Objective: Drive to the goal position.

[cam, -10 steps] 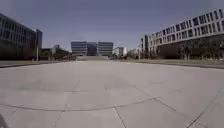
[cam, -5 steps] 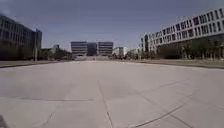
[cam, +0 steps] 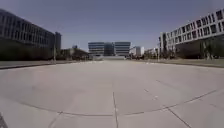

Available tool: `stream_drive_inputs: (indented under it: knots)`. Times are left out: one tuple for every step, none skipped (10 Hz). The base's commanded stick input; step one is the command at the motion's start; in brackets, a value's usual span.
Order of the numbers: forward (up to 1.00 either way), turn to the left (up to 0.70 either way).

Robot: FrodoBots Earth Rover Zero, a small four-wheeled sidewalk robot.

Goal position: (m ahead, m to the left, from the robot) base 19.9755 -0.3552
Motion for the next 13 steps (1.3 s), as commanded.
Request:
stream_drive_inputs:
  knots:
    - [1.00,0.00]
    - [1.00,0.00]
    - [1.00,0.00]
    - [1.00,0.00]
    - [1.00,0.00]
    - [1.00,0.00]
    - [1.00,0.00]
    - [1.00,0.00]
    - [1.00,0.00]
    - [1.00,0.00]
    - [1.00,0.00]
    - [1.00,0.00]
    - [1.00,0.00]
